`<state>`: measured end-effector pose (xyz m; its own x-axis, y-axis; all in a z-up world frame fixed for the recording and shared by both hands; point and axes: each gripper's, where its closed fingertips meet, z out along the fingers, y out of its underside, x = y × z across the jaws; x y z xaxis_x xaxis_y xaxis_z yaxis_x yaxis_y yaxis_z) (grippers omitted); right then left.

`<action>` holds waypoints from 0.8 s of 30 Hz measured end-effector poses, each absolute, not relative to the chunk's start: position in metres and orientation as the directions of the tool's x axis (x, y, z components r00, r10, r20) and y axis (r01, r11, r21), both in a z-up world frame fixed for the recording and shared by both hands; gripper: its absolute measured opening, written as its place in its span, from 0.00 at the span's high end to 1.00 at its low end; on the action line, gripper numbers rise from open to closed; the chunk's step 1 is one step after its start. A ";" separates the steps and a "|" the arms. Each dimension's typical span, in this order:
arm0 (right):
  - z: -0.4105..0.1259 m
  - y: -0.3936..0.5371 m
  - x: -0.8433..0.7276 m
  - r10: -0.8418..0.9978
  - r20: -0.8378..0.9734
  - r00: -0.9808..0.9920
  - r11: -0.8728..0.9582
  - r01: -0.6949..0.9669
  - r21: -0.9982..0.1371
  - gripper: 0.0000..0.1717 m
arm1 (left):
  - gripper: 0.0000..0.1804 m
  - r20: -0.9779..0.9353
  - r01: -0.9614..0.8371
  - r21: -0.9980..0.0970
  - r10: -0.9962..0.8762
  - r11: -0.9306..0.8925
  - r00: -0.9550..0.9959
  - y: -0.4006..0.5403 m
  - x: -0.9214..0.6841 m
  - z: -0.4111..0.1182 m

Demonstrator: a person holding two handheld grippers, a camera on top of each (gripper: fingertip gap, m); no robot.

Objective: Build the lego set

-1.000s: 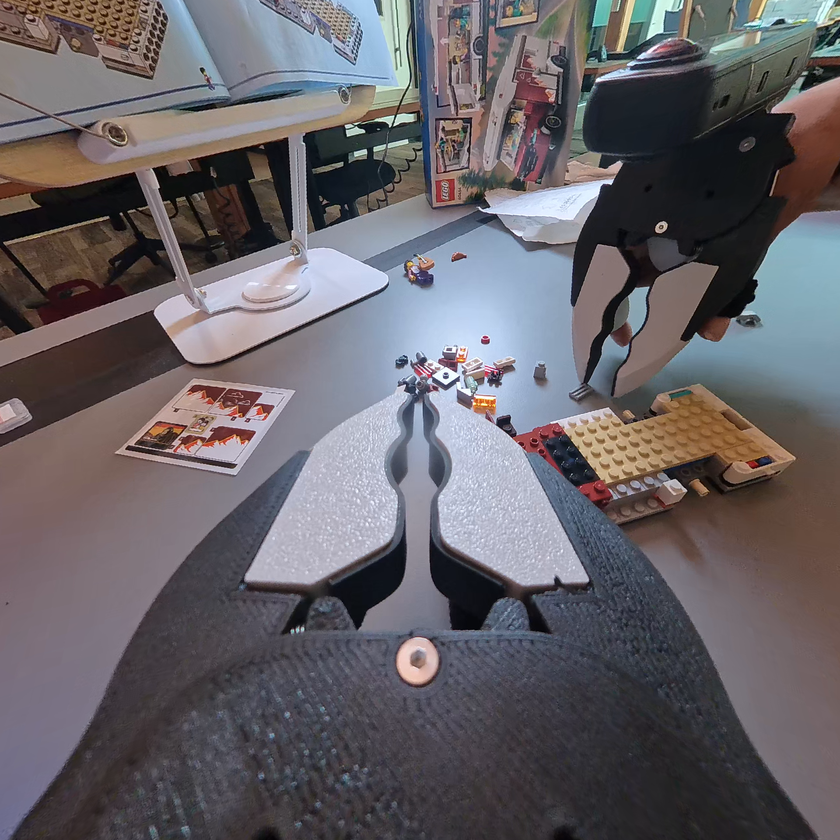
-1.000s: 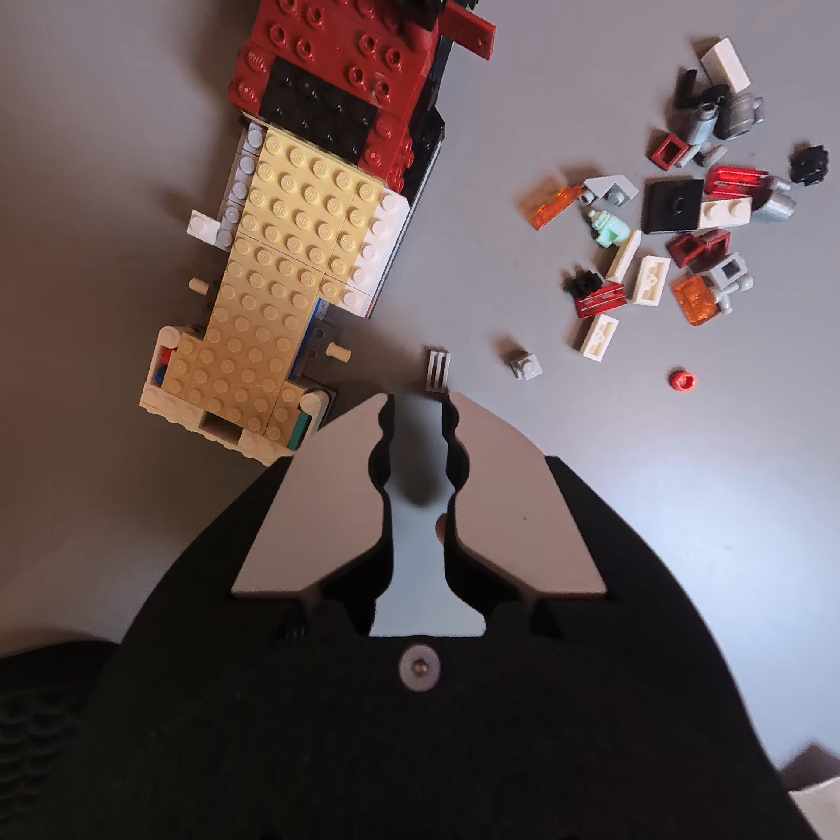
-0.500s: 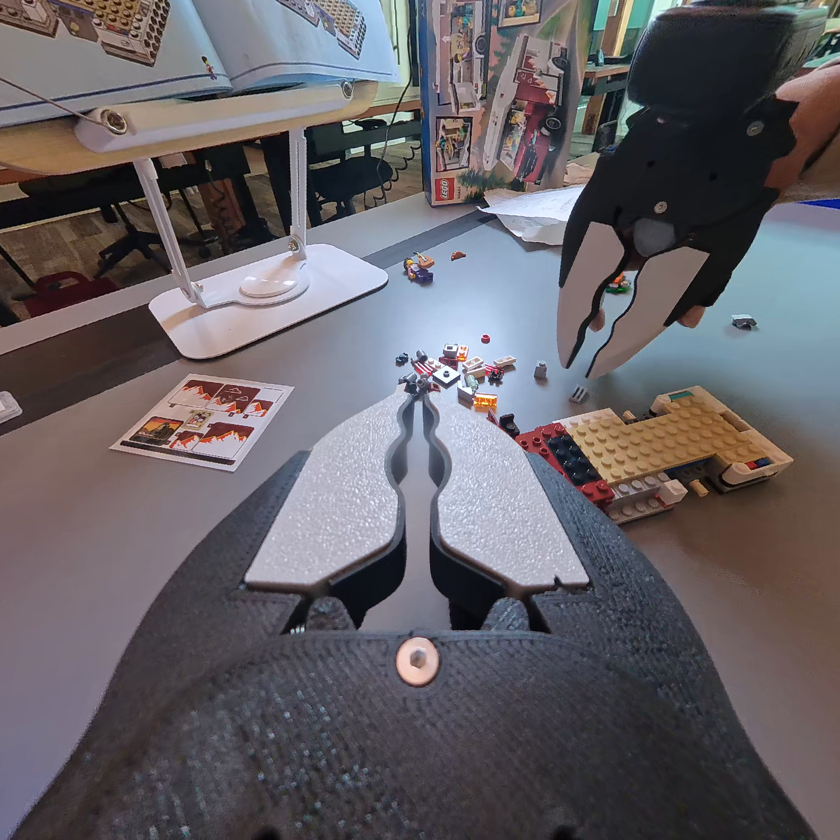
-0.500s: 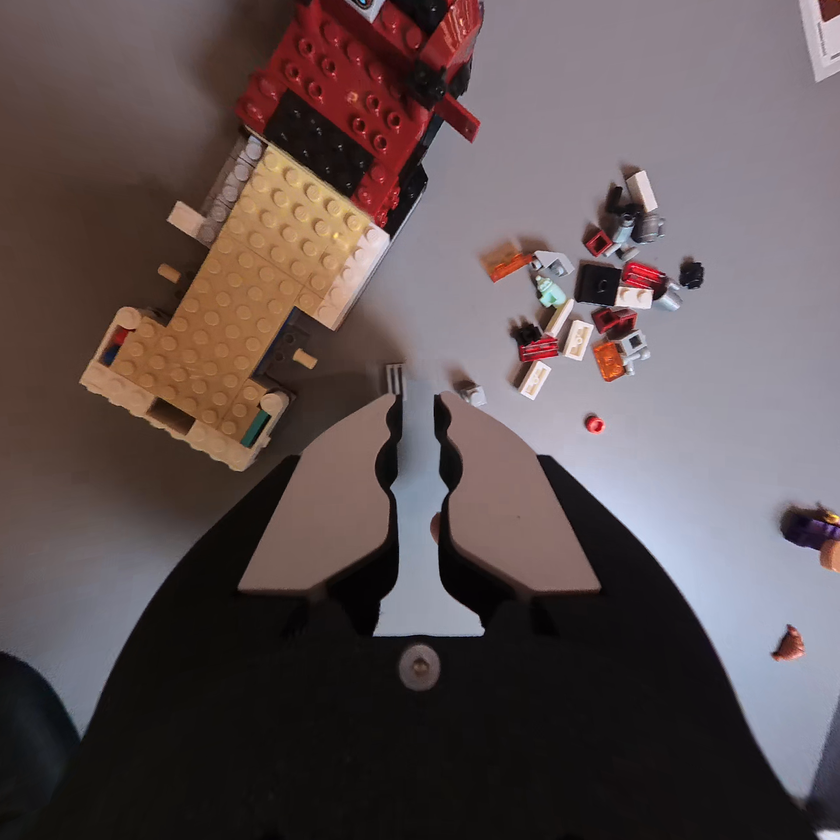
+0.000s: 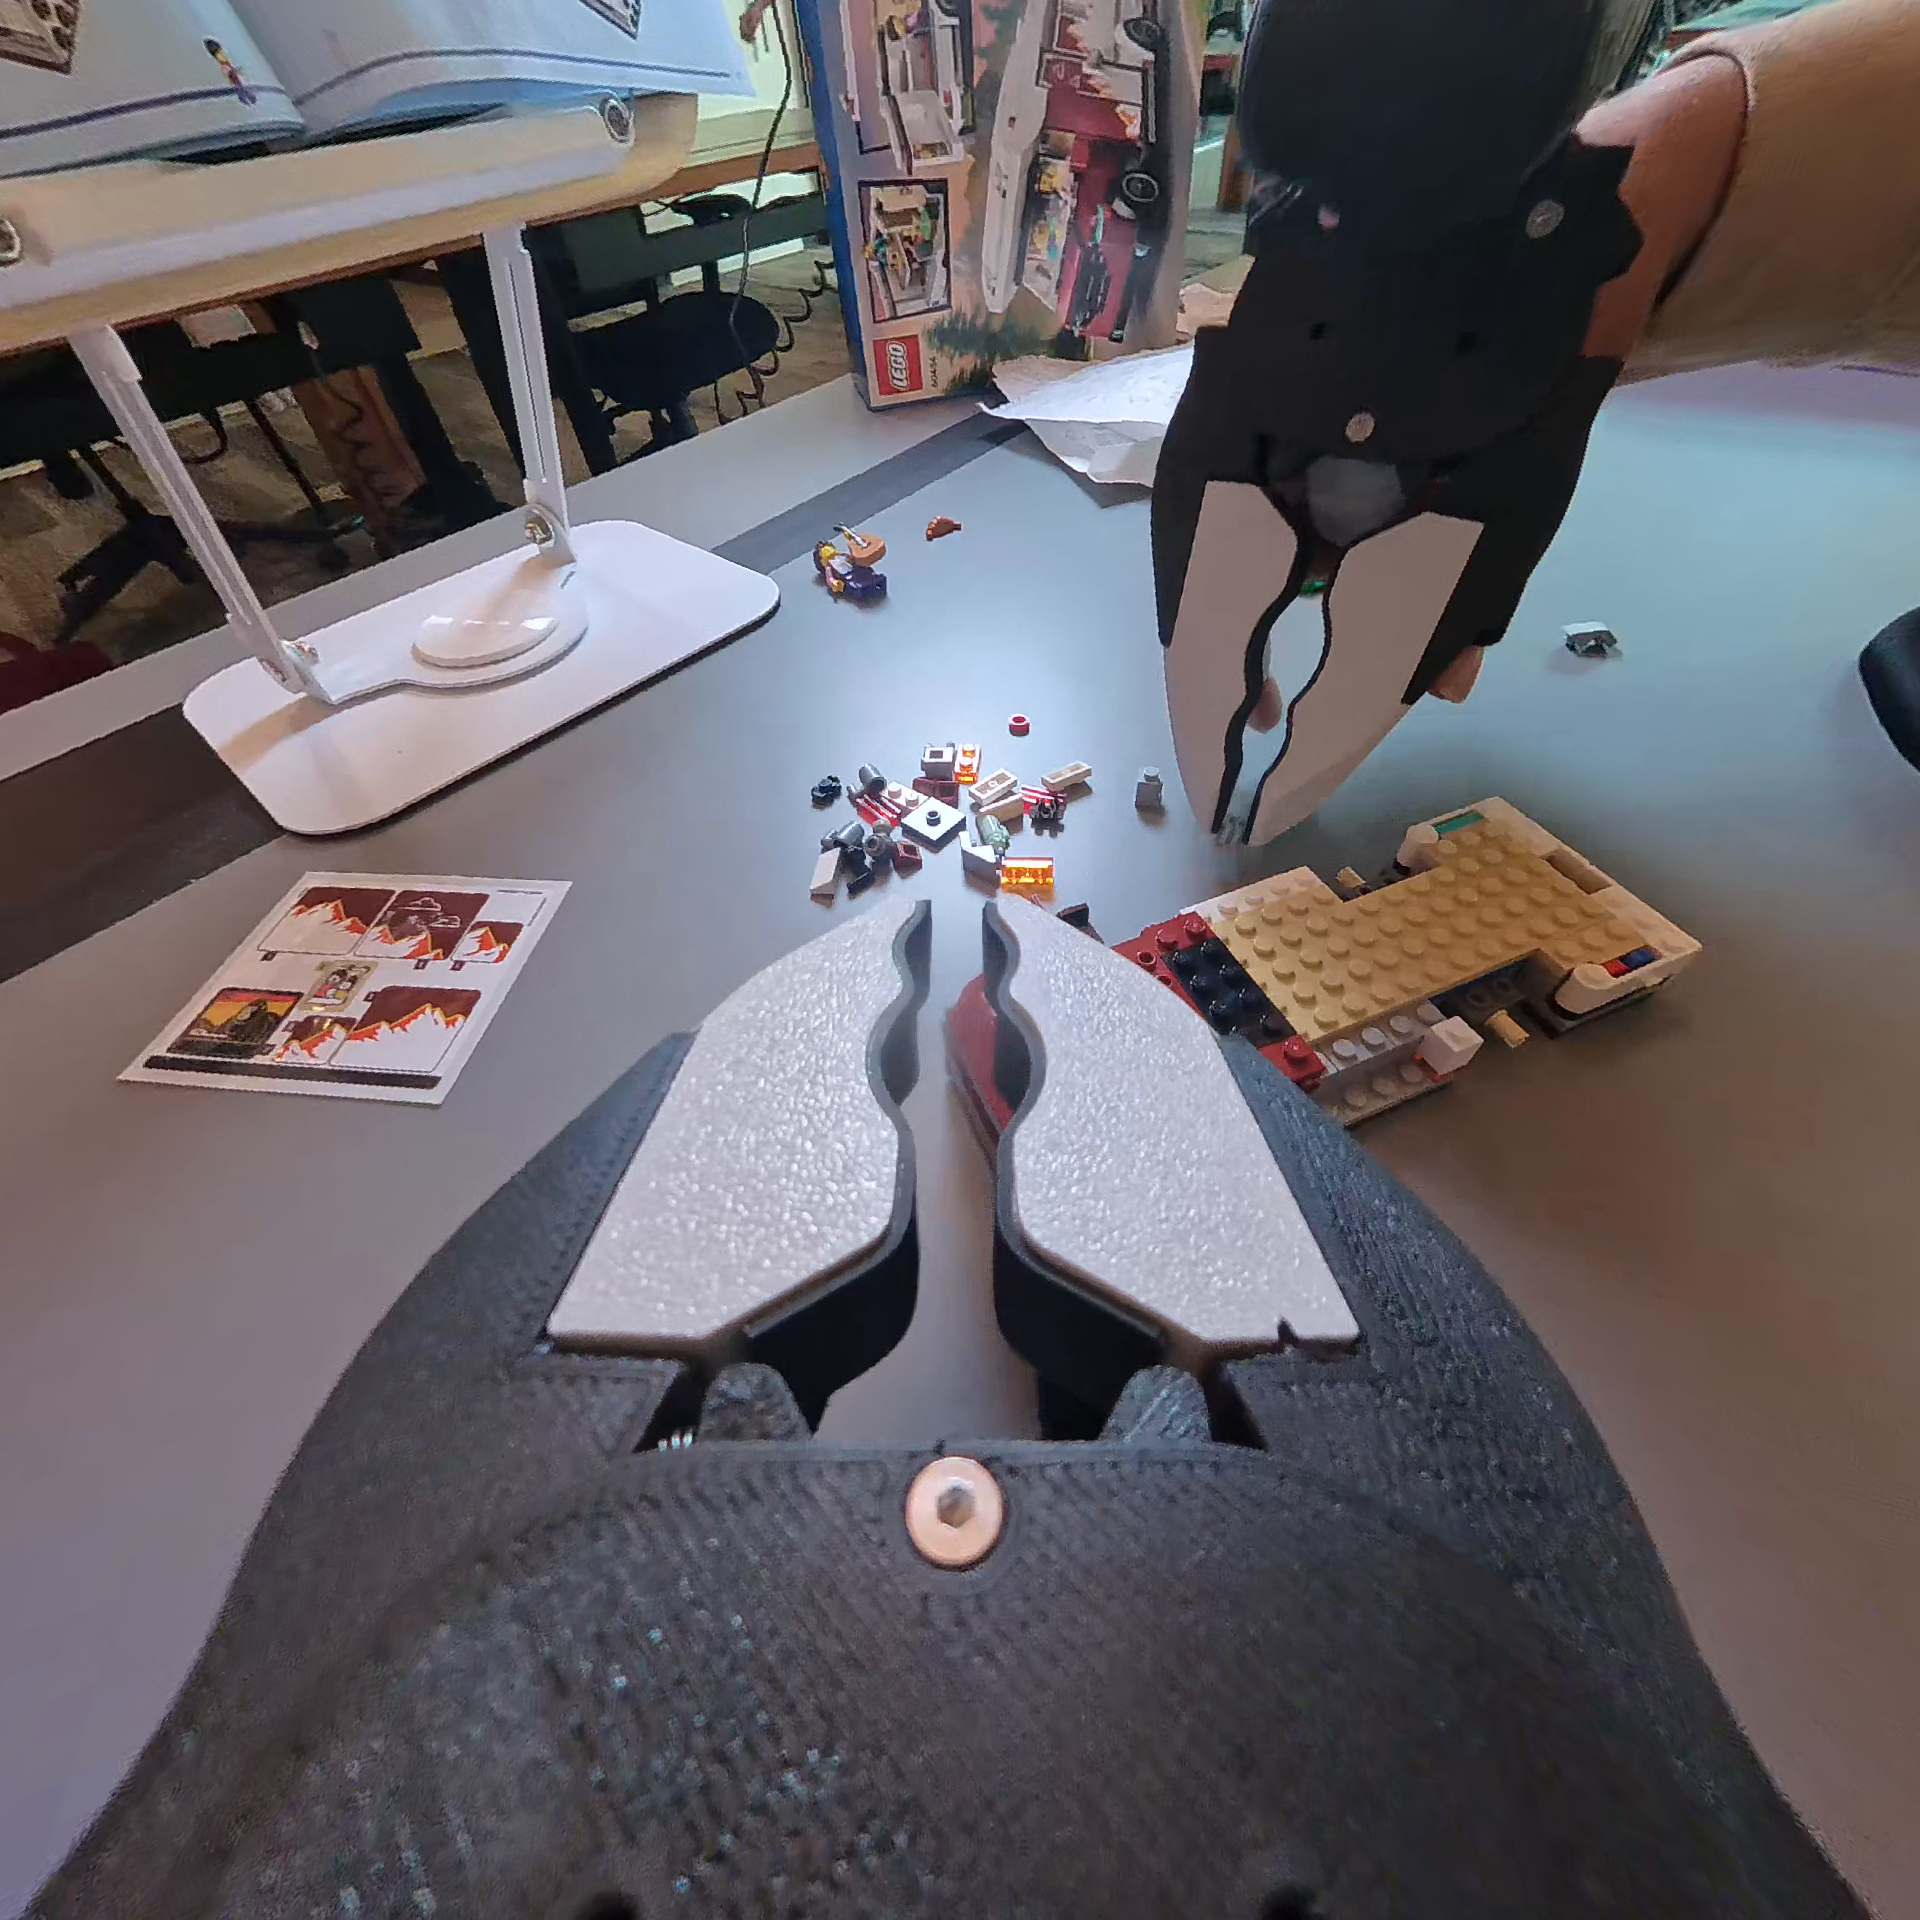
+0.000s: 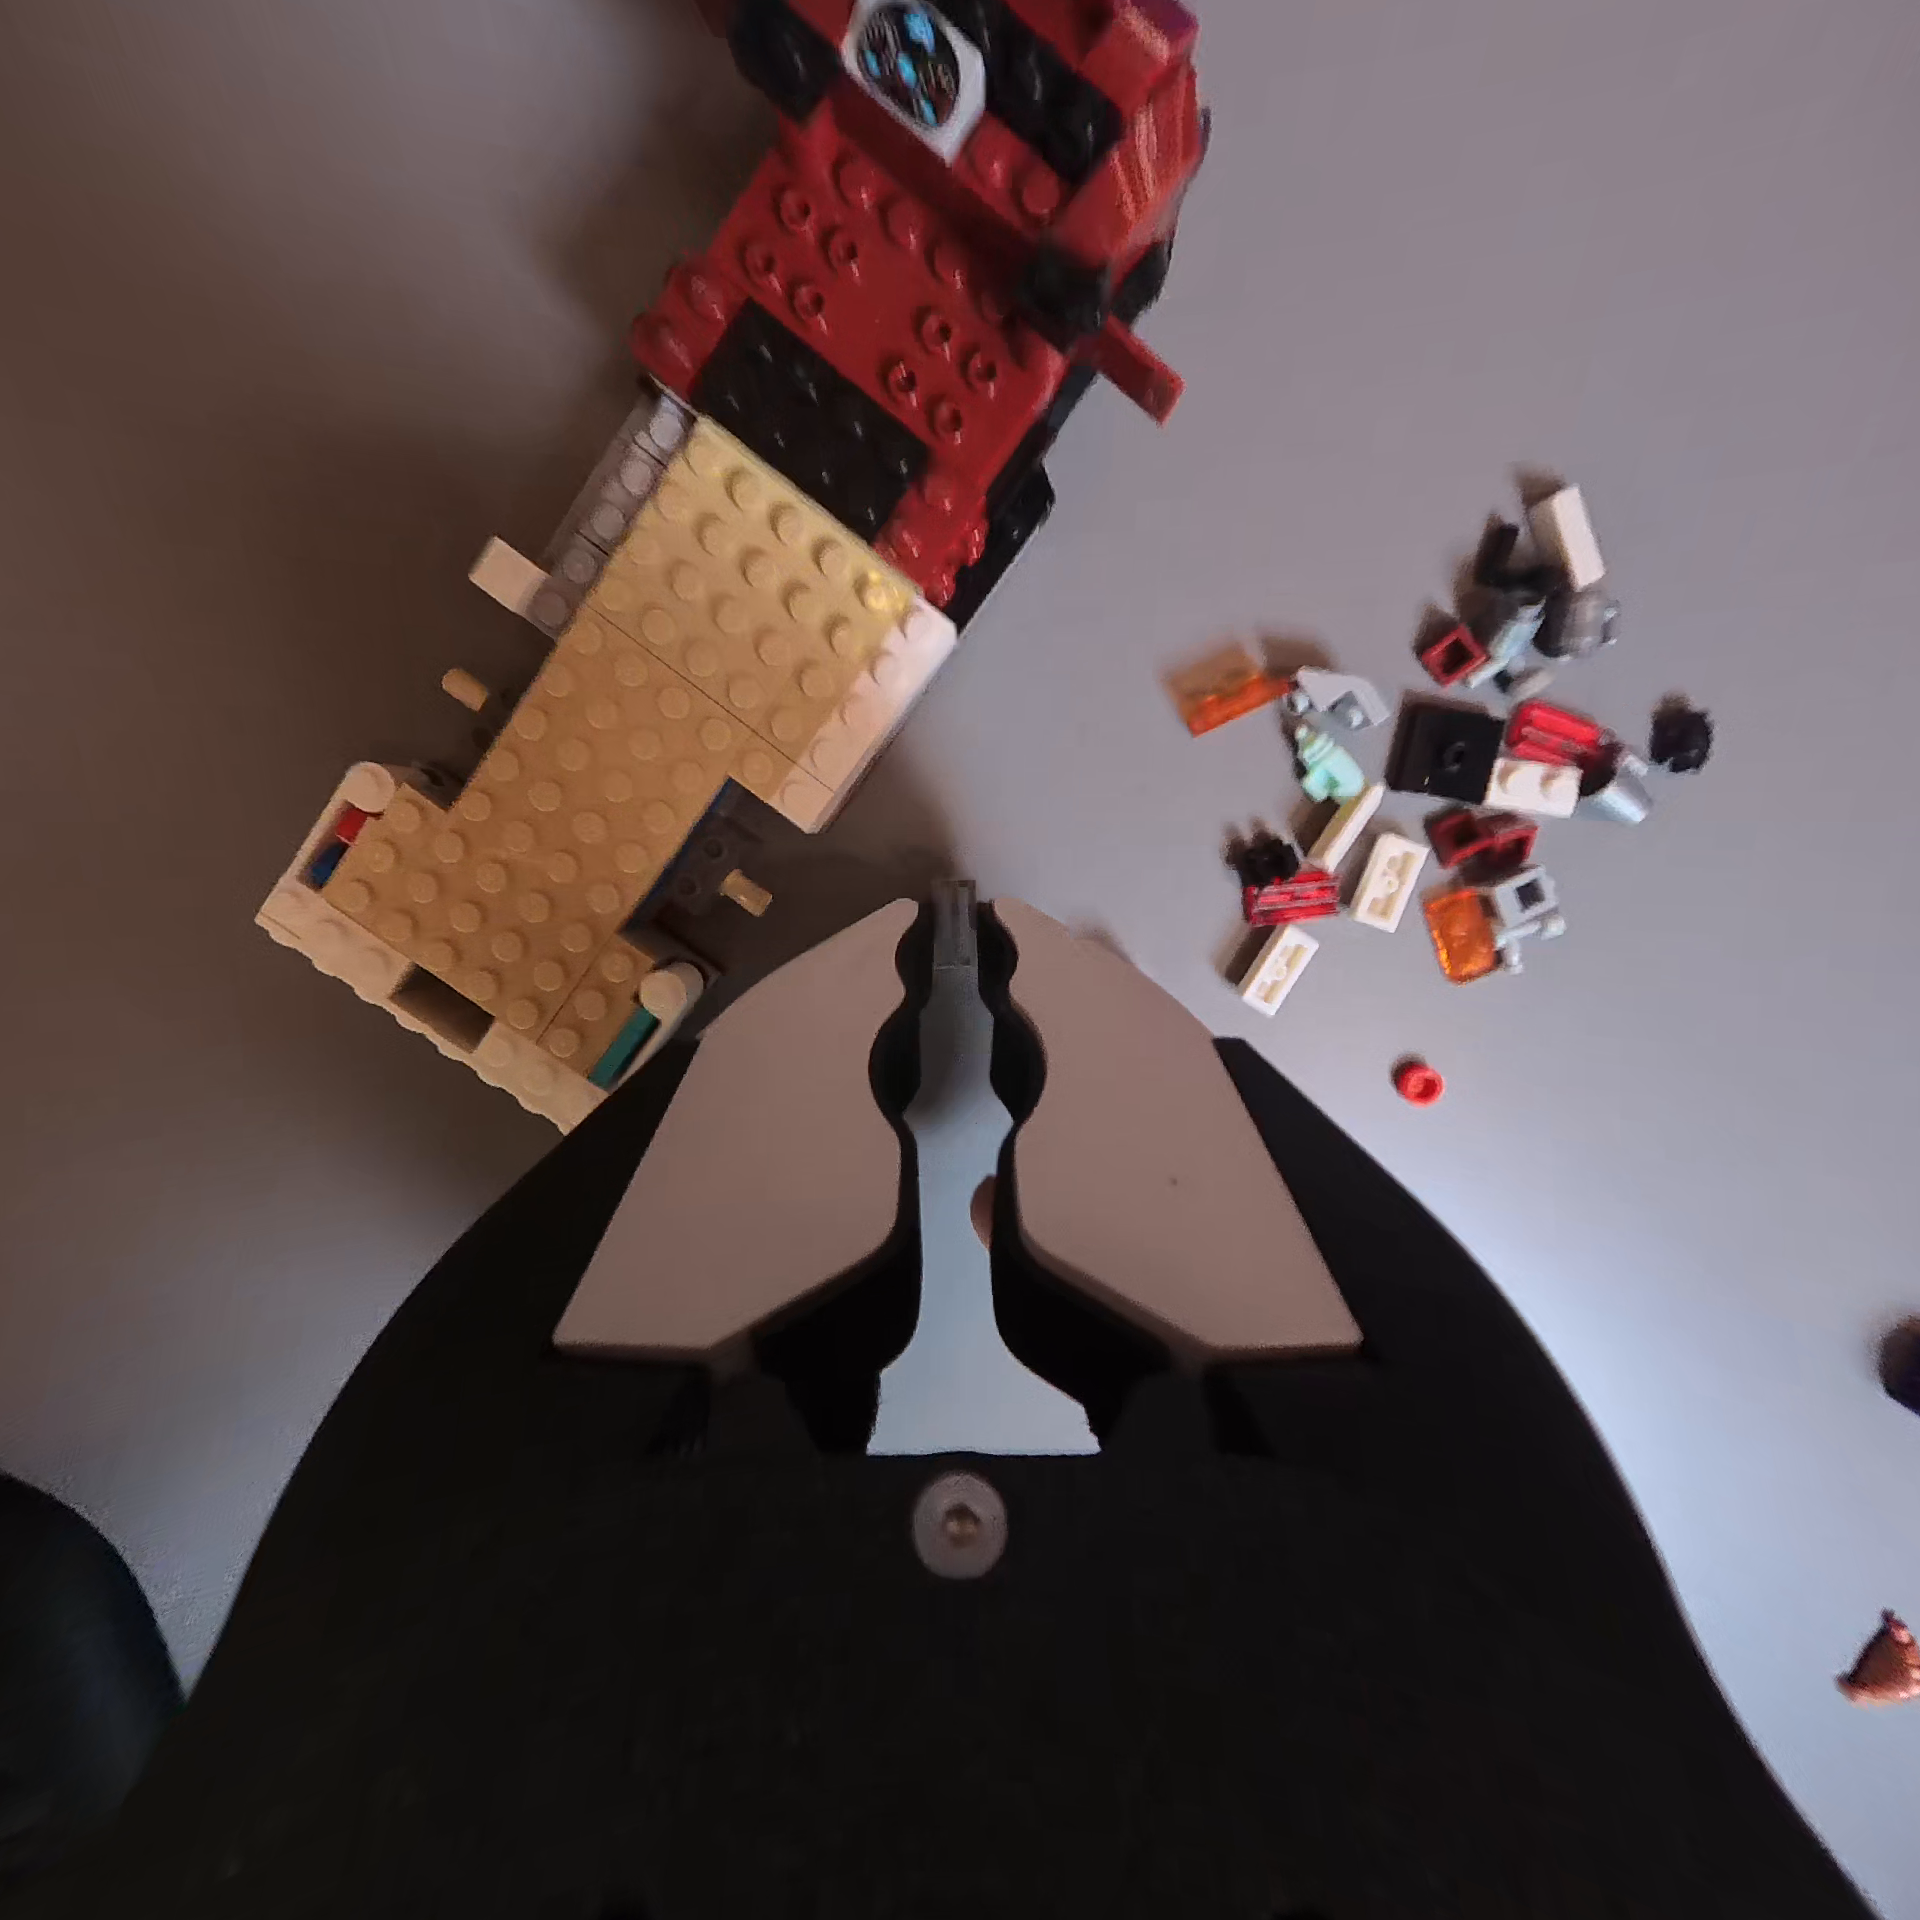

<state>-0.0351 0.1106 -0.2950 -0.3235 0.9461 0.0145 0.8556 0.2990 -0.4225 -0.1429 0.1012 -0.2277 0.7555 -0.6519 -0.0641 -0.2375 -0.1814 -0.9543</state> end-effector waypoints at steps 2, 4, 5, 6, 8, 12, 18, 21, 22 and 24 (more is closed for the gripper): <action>-0.278 0.103 -0.051 0.930 0.050 -0.365 0.340 0.799 -0.496 0.95 | 0.94 -0.076 -0.255 -0.951 -0.661 -0.178 0.747 0.101 -0.142 -0.228; -0.263 0.097 -0.067 0.894 0.130 -0.428 0.428 0.735 -0.526 0.95 | 0.93 -0.088 -0.282 -0.942 -0.672 -0.184 0.735 0.100 -0.143 -0.232; -0.257 0.094 -0.076 0.873 0.166 -0.459 0.473 0.708 -0.525 0.95 | 0.92 -0.086 -0.294 -0.936 -0.681 -0.195 0.727 0.099 -0.143 -0.234; -0.254 0.090 -0.083 0.850 0.194 -0.490 0.513 0.684 -0.519 0.95 | 0.91 -0.079 -0.302 -0.930 -0.688 -0.210 0.721 0.099 -0.144 -0.236; -0.252 0.082 -0.096 0.803 0.228 -0.551 0.581 0.640 -0.502 0.95 | 0.91 -0.058 -0.303 -0.922 -0.689 -0.240 0.723 0.099 -0.148 -0.239; -0.258 0.075 -0.111 0.730 0.274 -0.626 0.675 0.597 -0.434 0.95 | 0.90 -0.004 -0.293 -0.909 -0.696 -0.297 0.718 0.097 -0.152 -0.242; -0.271 0.080 -0.116 0.678 0.305 -0.668 0.733 0.587 -0.343 0.95 | 0.90 0.006 -0.307 -0.895 -0.697 -0.324 0.717 0.097 -0.155 -0.247; -0.272 0.084 -0.118 0.653 0.348 -0.672 0.757 0.572 -0.316 0.95 | 0.91 0.022 -0.293 -0.897 -0.695 -0.331 0.719 0.098 -0.155 -0.248; -0.272 0.083 -0.118 0.653 0.351 -0.671 0.757 0.570 -0.320 0.95 | 0.91 0.023 -0.292 -0.896 -0.694 -0.333 0.720 0.098 -0.155 -0.249; -0.271 0.083 -0.118 0.650 0.362 -0.668 0.760 0.562 -0.328 0.94 | 0.91 0.022 -0.297 -0.894 -0.696 -0.335 0.718 0.098 -0.155 -0.250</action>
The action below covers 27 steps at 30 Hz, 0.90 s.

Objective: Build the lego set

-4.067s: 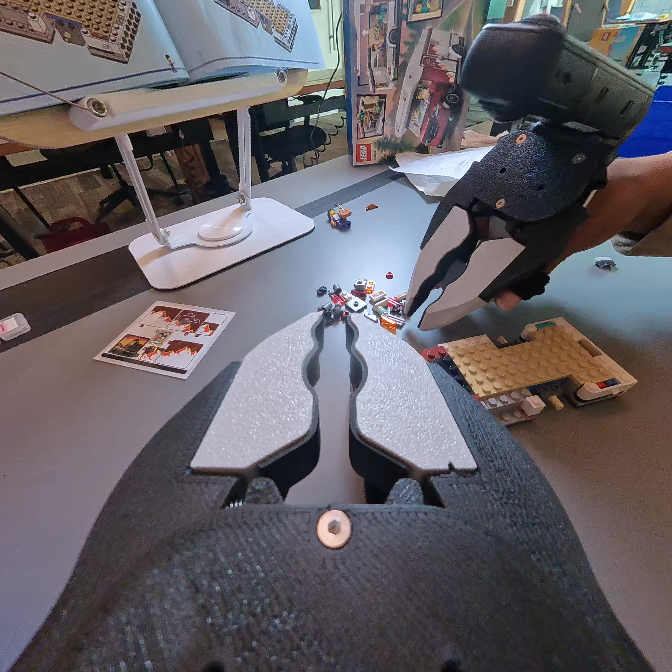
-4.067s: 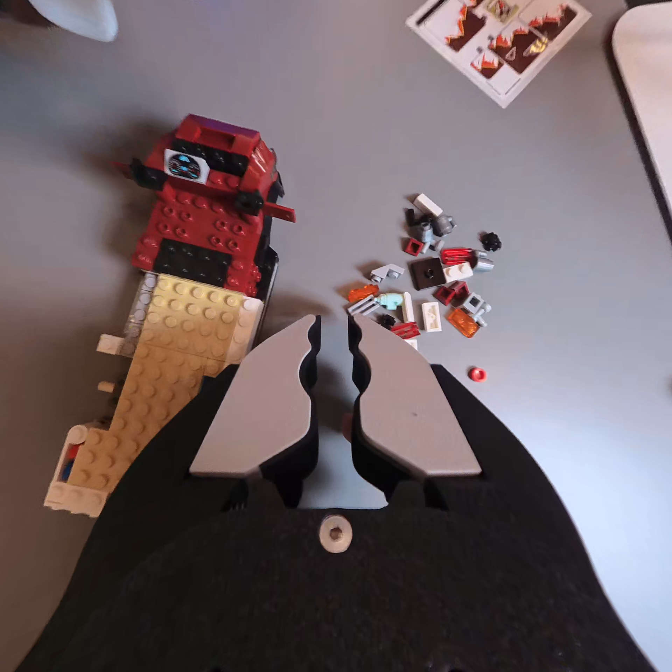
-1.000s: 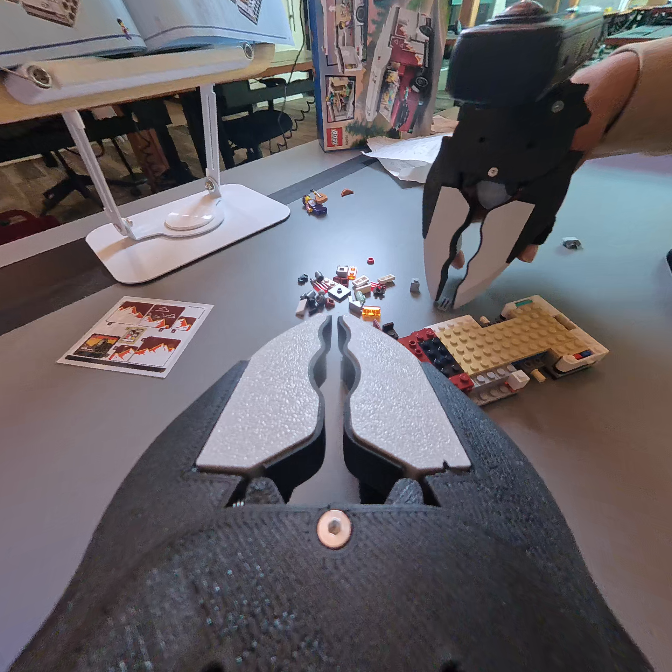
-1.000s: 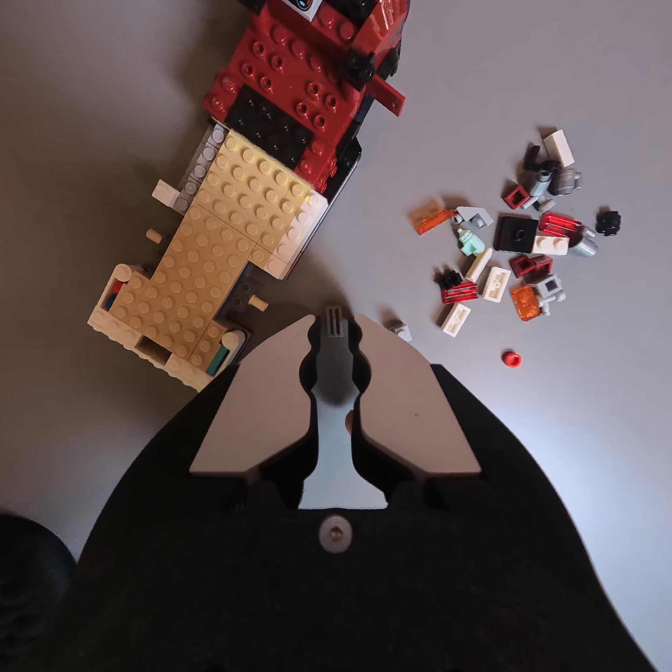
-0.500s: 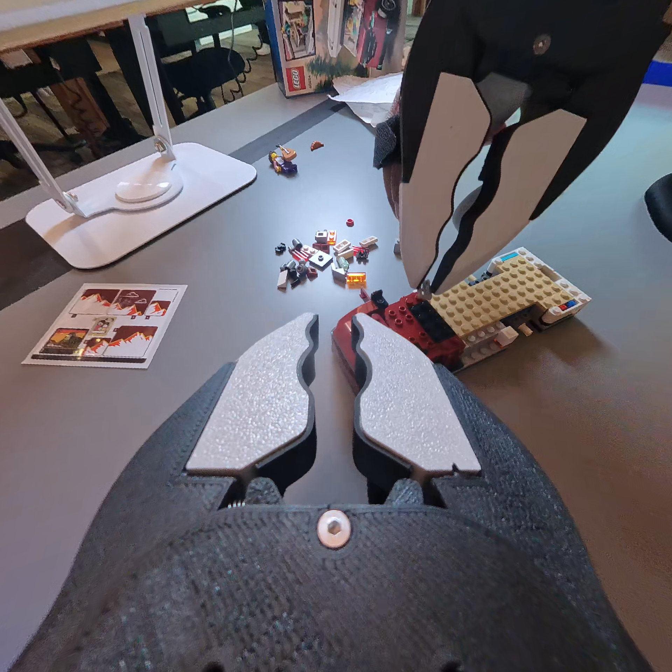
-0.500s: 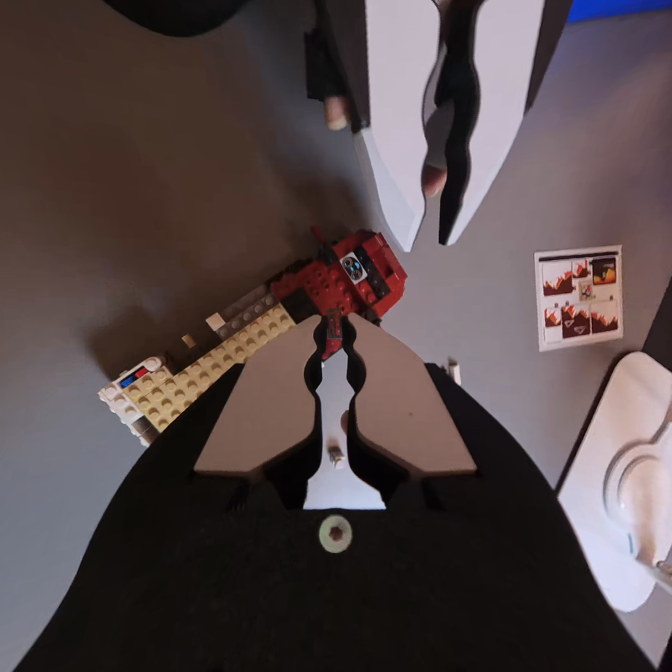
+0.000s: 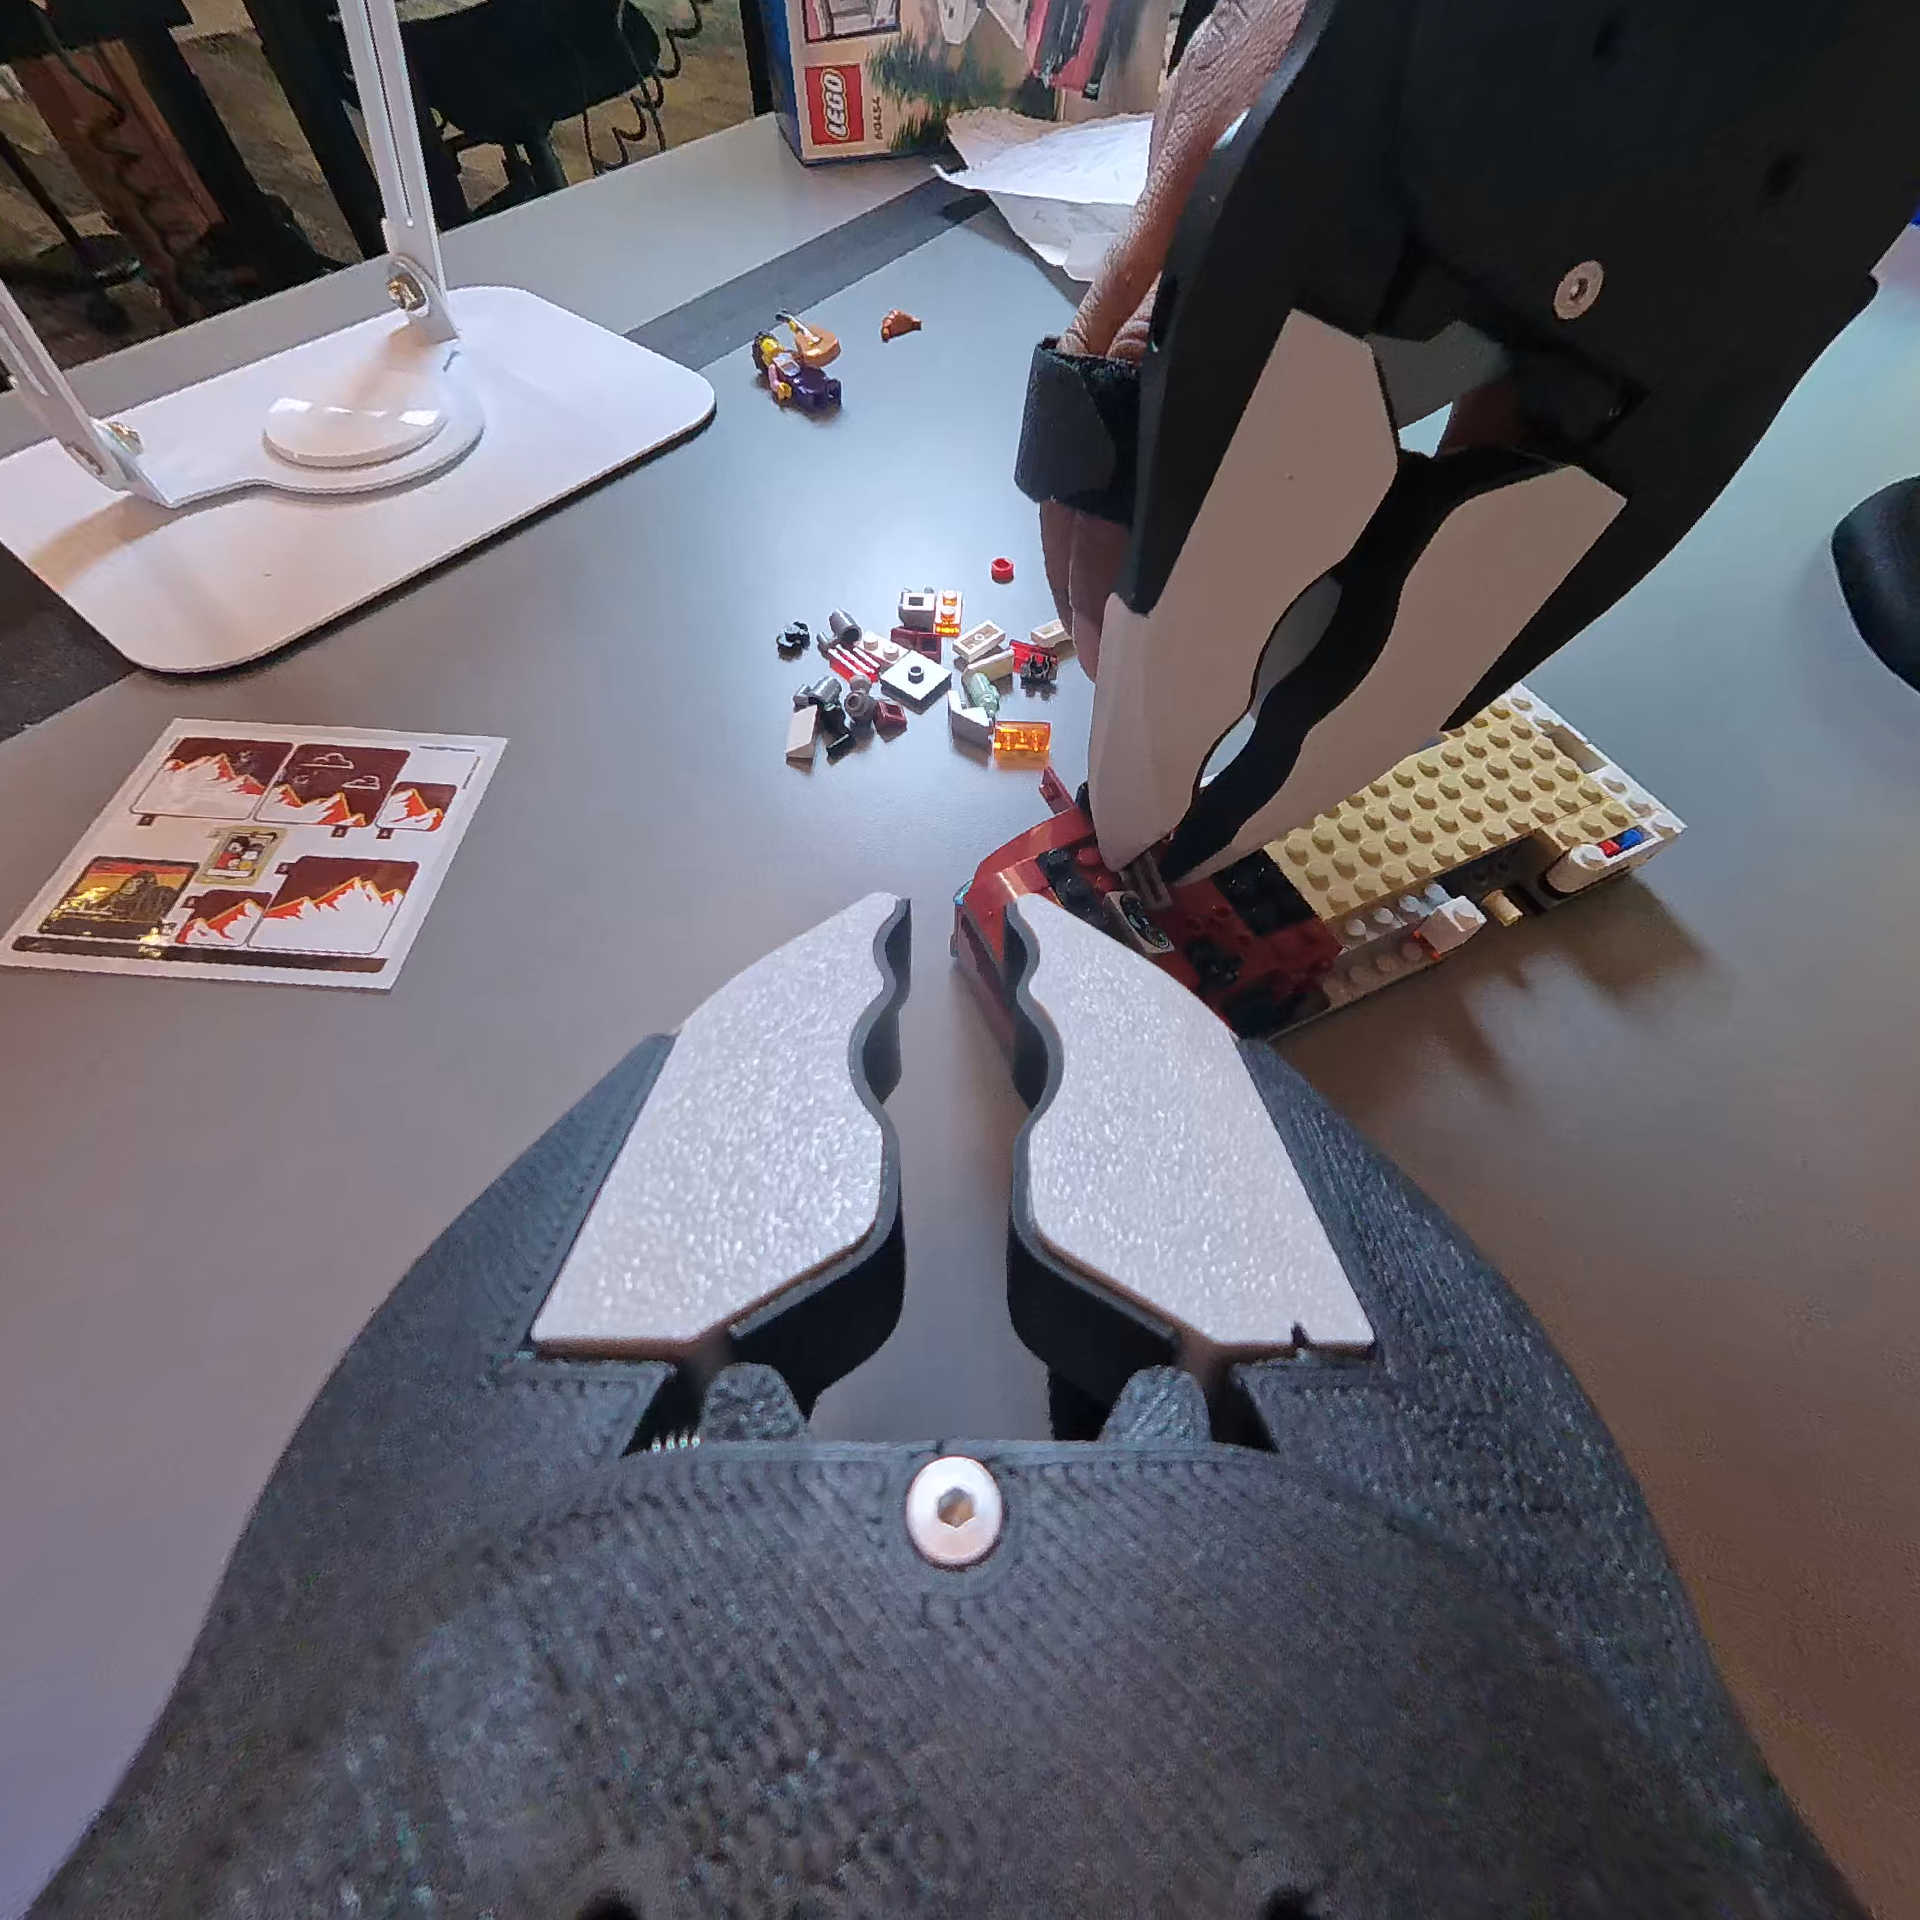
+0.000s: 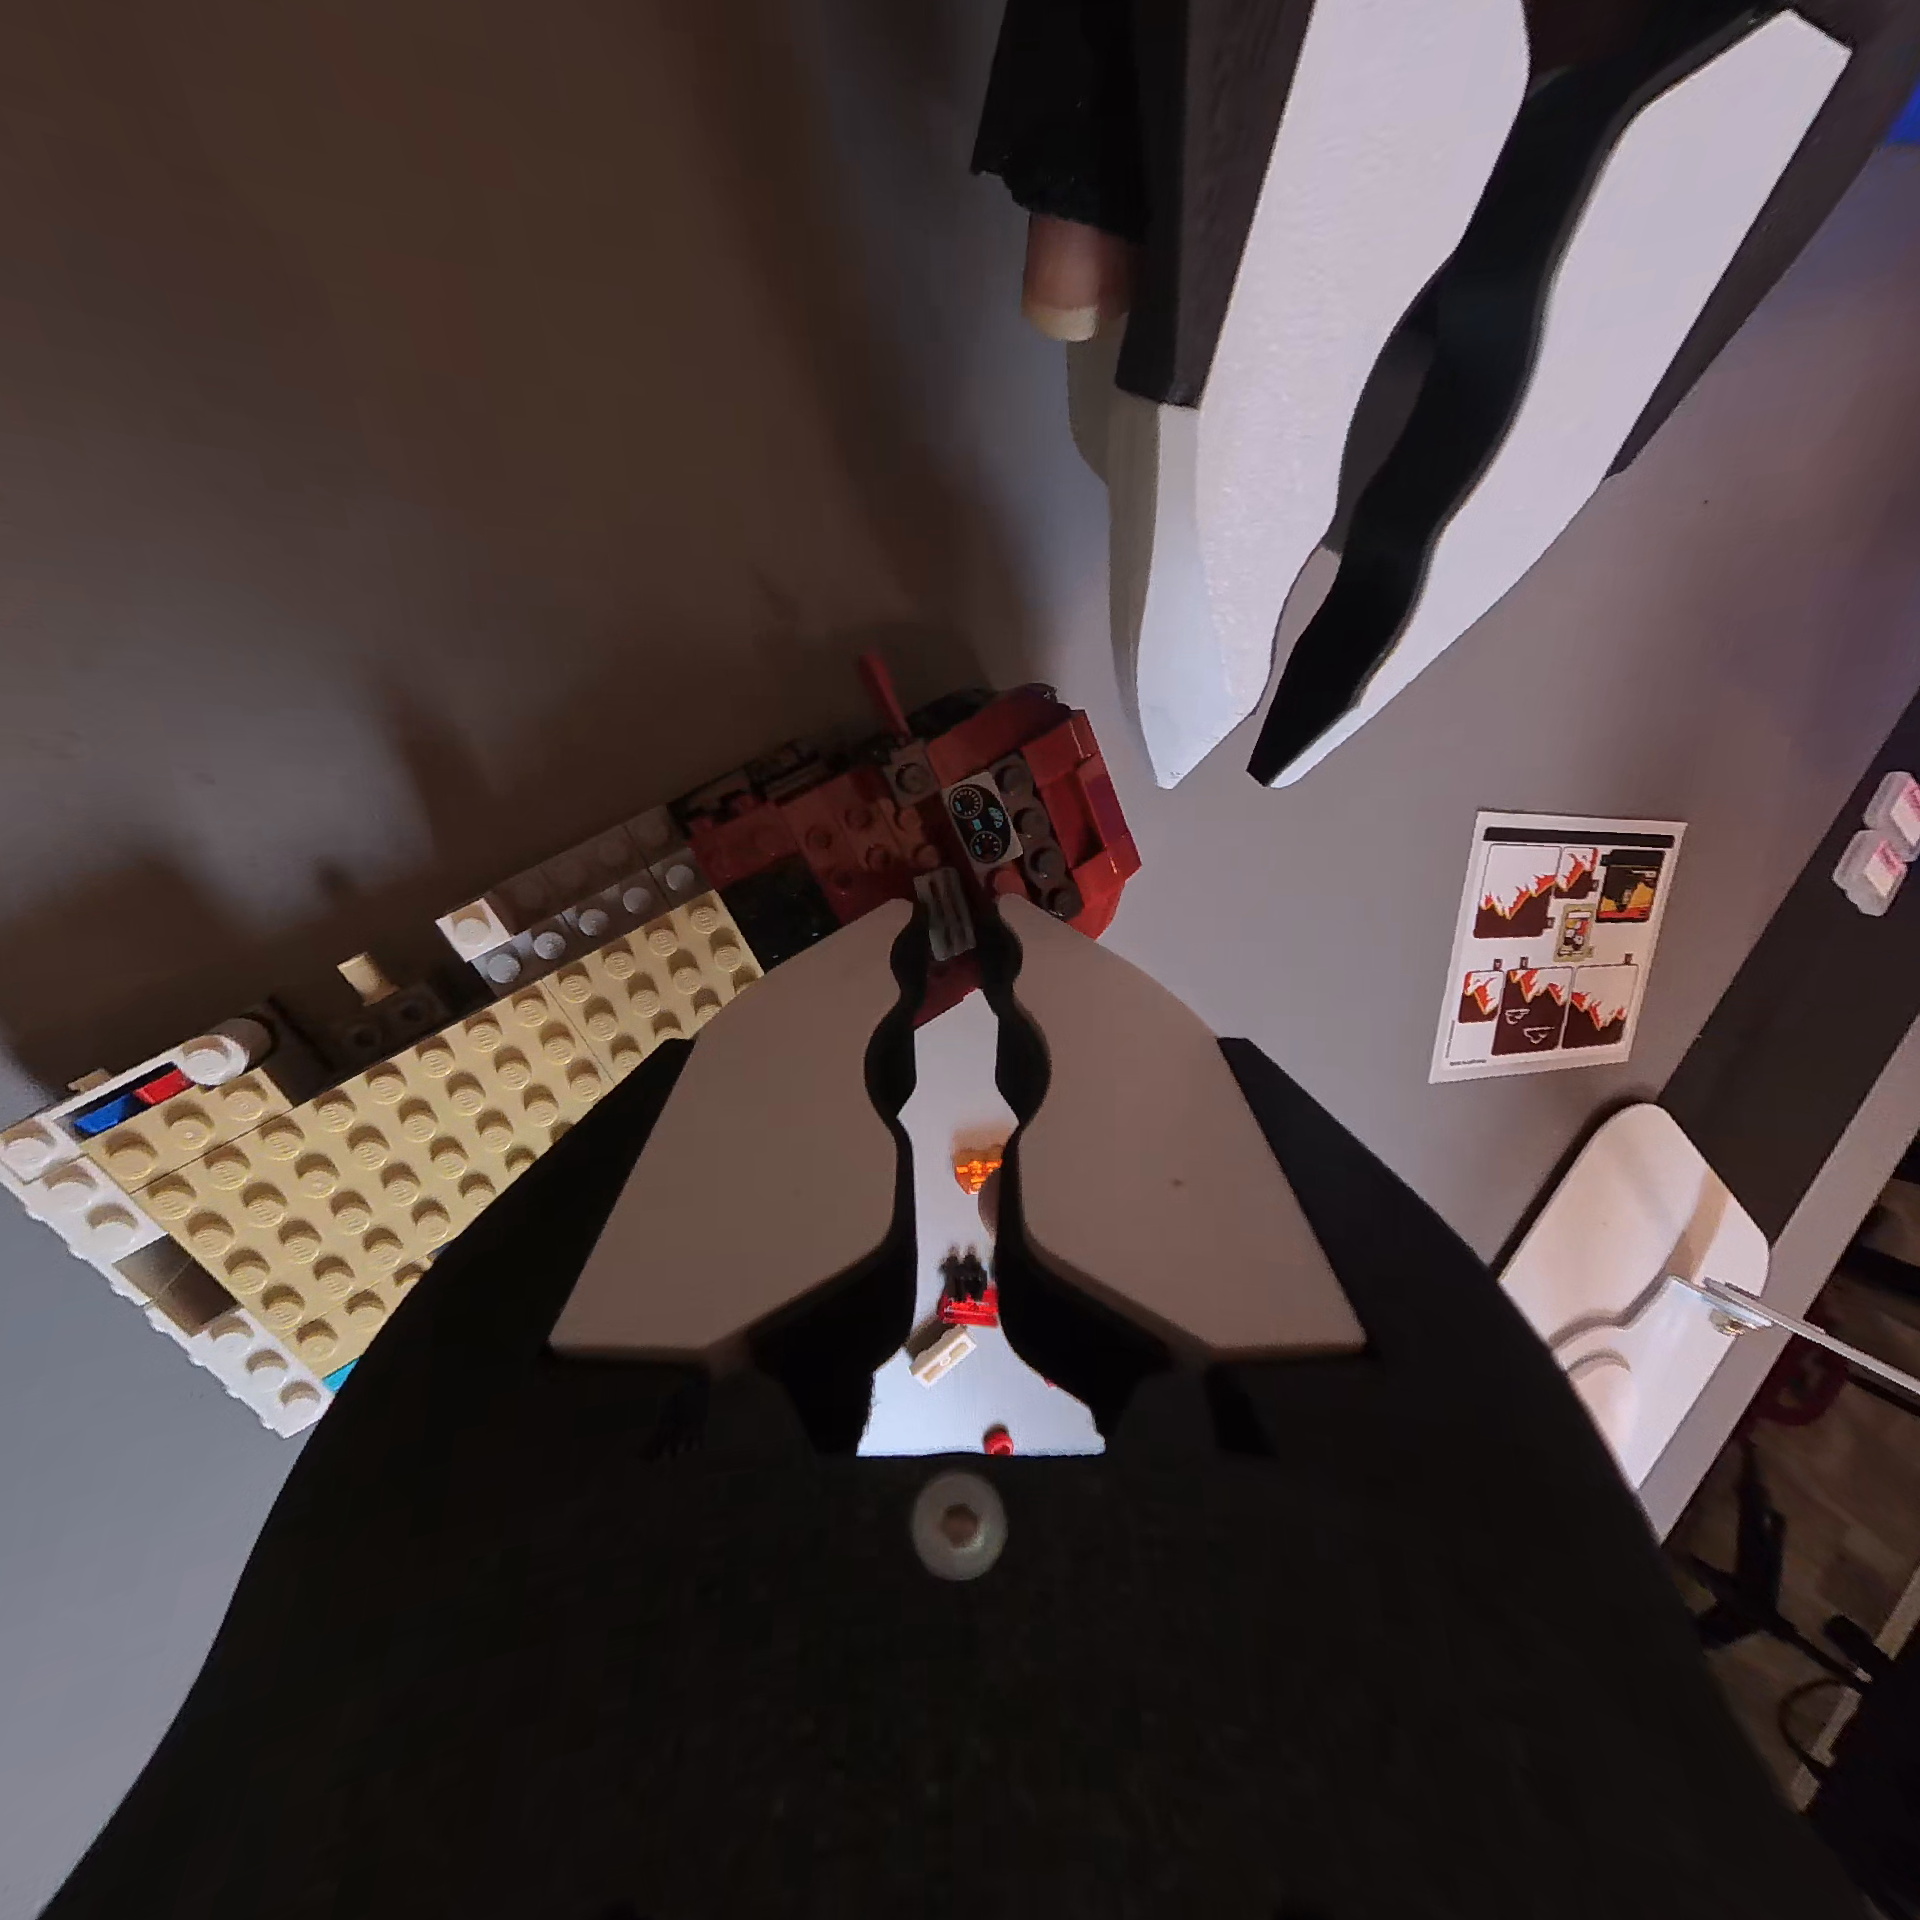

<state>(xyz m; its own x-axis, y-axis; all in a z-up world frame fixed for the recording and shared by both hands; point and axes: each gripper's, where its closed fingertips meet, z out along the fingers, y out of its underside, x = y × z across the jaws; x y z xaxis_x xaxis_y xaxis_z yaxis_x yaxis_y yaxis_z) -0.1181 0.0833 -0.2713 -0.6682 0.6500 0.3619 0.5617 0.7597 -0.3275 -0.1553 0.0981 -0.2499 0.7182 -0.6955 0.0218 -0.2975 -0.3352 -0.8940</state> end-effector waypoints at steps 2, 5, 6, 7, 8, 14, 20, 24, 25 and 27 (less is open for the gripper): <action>-0.272 0.085 -0.117 0.645 0.375 -0.665 0.764 0.559 -0.323 0.94 | 0.91 0.020 -0.301 -0.894 -0.699 -0.332 0.715 0.097 -0.154 -0.250; -0.271 0.085 -0.115 0.659 0.381 -0.649 0.752 0.563 -0.342 0.93 | 0.91 0.017 -0.304 -0.894 -0.702 -0.330 0.712 0.096 -0.154 -0.249; -0.270 0.083 -0.114 0.671 0.374 -0.640 0.741 0.566 -0.360 0.94 | 0.91 0.020 -0.302 -0.894 -0.704 -0.330 0.710 0.096 -0.154 -0.249; -0.269 0.081 -0.114 0.683 0.365 -0.632 0.729 0.569 -0.380 0.94 | 0.91 0.022 -0.300 -0.895 -0.706 -0.330 0.708 0.096 -0.154 -0.248; -0.268 0.078 -0.113 0.698 0.347 -0.626 0.714 0.575 -0.399 0.95 | 0.91 0.024 -0.299 -0.896 -0.708 -0.329 0.706 0.095 -0.154 -0.247; -0.273 0.075 -0.114 0.764 0.277 -0.582 0.638 0.624 -0.451 1.00 | 0.89 0.047 -0.328 -0.884 -0.760 -0.334 0.649 0.086 -0.153 -0.246; -0.275 0.083 -0.118 0.781 0.259 -0.568 0.617 0.642 -0.454 1.00 | 0.89 0.045 -0.381 -0.858 -0.791 -0.343 0.611 0.079 -0.148 -0.256; -0.274 0.083 -0.119 0.782 0.248 -0.571 0.615 0.647 -0.450 1.00 | 0.89 0.044 -0.387 -0.855 -0.793 -0.345 0.608 0.078 -0.148 -0.258; -0.275 0.083 -0.119 0.784 0.247 -0.570 0.614 0.649 -0.450 1.00 | 0.89 0.045 -0.388 -0.855 -0.793 -0.345 0.607 0.078 -0.148 -0.258; -0.274 0.083 -0.119 0.789 0.239 -0.565 0.606 0.655 -0.451 1.00 | 0.89 0.045 -0.391 -0.854 -0.795 -0.345 0.604 0.078 -0.147 -0.258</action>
